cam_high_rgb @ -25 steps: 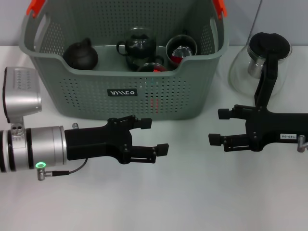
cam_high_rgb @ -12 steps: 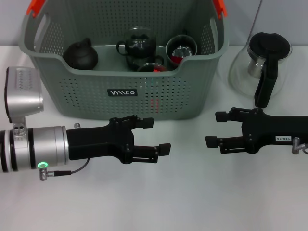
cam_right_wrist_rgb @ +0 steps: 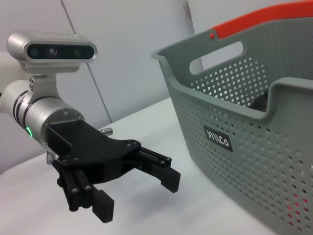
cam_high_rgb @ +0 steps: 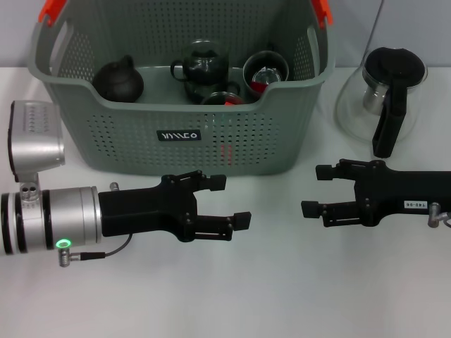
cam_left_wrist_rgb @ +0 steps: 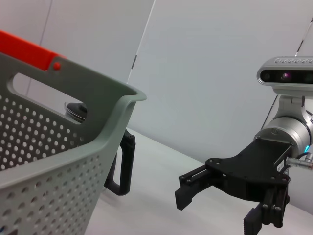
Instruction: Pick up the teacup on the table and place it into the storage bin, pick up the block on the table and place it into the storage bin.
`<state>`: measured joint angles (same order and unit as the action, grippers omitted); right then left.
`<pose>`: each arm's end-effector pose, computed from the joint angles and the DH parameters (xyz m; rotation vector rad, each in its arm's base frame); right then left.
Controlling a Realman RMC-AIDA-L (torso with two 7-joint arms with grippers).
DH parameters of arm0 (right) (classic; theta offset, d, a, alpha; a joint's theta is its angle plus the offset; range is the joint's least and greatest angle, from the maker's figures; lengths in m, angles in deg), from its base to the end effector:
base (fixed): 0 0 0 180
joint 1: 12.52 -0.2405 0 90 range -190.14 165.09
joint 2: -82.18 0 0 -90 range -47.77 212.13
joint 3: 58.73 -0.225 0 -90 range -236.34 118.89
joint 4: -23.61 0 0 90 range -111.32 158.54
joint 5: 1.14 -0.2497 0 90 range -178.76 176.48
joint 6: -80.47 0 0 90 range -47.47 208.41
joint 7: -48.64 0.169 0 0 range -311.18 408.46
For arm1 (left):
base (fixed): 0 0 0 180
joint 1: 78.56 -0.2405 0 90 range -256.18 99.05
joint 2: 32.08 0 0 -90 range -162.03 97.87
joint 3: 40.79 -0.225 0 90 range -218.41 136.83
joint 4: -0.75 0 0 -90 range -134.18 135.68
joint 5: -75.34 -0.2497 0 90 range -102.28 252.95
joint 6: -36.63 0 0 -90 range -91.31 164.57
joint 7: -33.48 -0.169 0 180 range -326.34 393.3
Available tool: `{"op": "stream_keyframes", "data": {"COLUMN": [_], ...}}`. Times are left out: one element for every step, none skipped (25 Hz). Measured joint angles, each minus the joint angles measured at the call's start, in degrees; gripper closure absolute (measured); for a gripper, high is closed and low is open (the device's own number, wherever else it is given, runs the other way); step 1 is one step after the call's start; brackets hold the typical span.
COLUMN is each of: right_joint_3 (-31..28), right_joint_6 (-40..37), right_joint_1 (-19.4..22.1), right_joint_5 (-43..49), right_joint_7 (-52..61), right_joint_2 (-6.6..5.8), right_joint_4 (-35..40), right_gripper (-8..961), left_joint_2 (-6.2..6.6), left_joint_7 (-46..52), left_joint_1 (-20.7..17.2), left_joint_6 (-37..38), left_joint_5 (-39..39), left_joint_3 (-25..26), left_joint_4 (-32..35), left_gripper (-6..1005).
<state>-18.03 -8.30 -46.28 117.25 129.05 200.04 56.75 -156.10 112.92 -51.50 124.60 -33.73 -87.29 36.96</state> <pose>0.2485 0.3575 -0.0223 -2.8257 0.6623 0.6306 -0.2361 0.3308 -0.0542 -2.7628 -0.7256 -0.8344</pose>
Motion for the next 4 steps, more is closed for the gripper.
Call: {"op": "stream_keyframes", "data": {"right_joint_3": [0.0, 0.03, 0.11, 0.19], "right_joint_6": [-0.03, -0.03, -0.04, -0.04], "right_joint_1": [0.0, -0.02, -0.07, -0.11], "right_joint_5": [0.0, 0.0, 0.0, 0.0], "right_joint_7": [0.0, 0.0, 0.0, 0.0], "right_joint_2": [0.0, 0.0, 0.03, 0.05], "right_joint_4": [0.0, 0.0, 0.0, 0.0], "right_gripper": [7, 7, 7, 7], "left_joint_2": [0.0, 0.0, 0.0, 0.01], "left_joint_7": [0.0, -0.01, 0.0, 0.0], "left_joint_1": [0.0, 0.0, 0.0, 0.0], "left_joint_6": [0.0, 0.01, 0.0, 0.01], "left_joint_5": [0.0, 0.0, 0.0, 0.0], "left_joint_3": [0.0, 0.0, 0.0, 0.0], "left_joint_4": [0.0, -0.01, -0.03, -0.06], "left_gripper": [47, 47, 47, 47]}}
